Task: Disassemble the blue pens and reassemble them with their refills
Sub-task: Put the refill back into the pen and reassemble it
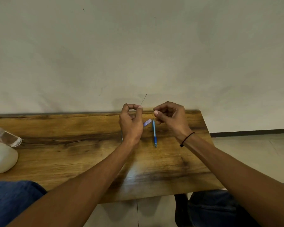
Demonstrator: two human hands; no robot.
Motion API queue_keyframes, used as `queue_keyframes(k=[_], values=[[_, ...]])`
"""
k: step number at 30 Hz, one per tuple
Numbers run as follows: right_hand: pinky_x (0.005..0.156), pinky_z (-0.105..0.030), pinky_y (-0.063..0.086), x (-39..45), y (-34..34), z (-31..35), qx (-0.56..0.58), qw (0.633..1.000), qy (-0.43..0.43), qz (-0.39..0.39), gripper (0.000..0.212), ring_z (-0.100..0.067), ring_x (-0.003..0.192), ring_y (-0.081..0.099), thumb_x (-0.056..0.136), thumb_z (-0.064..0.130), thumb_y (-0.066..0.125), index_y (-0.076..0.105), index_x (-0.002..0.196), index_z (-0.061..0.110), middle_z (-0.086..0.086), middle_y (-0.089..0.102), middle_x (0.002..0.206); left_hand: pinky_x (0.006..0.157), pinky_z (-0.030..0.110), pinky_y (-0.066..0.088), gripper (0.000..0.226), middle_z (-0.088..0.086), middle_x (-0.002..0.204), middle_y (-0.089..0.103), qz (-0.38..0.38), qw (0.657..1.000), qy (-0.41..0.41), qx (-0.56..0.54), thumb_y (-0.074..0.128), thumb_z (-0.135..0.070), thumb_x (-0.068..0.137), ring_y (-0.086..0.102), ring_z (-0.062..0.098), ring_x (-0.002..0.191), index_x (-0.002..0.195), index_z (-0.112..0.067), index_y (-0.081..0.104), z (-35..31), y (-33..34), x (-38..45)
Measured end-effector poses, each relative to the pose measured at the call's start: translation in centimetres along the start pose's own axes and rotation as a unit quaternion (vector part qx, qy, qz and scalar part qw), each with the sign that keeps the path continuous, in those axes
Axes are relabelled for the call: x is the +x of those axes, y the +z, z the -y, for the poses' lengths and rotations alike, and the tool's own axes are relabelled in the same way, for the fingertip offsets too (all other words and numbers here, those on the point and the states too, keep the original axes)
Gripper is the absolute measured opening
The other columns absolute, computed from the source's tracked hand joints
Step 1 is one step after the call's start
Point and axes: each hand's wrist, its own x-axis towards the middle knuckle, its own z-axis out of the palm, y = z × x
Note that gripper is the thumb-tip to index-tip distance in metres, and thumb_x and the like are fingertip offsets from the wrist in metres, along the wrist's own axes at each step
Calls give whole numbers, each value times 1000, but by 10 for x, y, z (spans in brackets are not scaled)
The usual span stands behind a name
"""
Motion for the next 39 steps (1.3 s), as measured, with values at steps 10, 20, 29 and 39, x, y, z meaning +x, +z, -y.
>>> queue_keyframes(k=[10,20,29,39], values=[[75,-28,63,-8,-18,39,-104,977,-116,147,14,-17,72,78,91,6,78,75,104,7,-3,77,90,47,18,39,8,-7,80,67,-50,998,16,22,65,-16,101,50,-1,48,104,-9,66,2,-3,3],[72,-20,60,-11,-16,43,-151,967,-125,164,14,-10,73,76,91,4,76,75,104,6,-2,75,94,45,15,41,2,-12,75,64,-47,998,19,36,66,-18,100,56,-6,51,101,-16,66,3,-1,3],[73,-24,62,-9,-14,43,-168,961,-131,179,12,-11,71,75,92,5,75,76,104,6,5,73,92,42,10,38,6,-5,78,66,-44,998,9,47,66,-17,100,55,-3,47,105,-13,66,1,-2,3],[72,-34,65,-12,-5,35,-95,981,-95,143,11,-16,67,77,89,5,78,78,100,5,-2,77,87,49,16,43,6,-5,89,70,-44,998,-6,33,66,-18,100,57,0,54,103,-14,67,-3,0,1]])
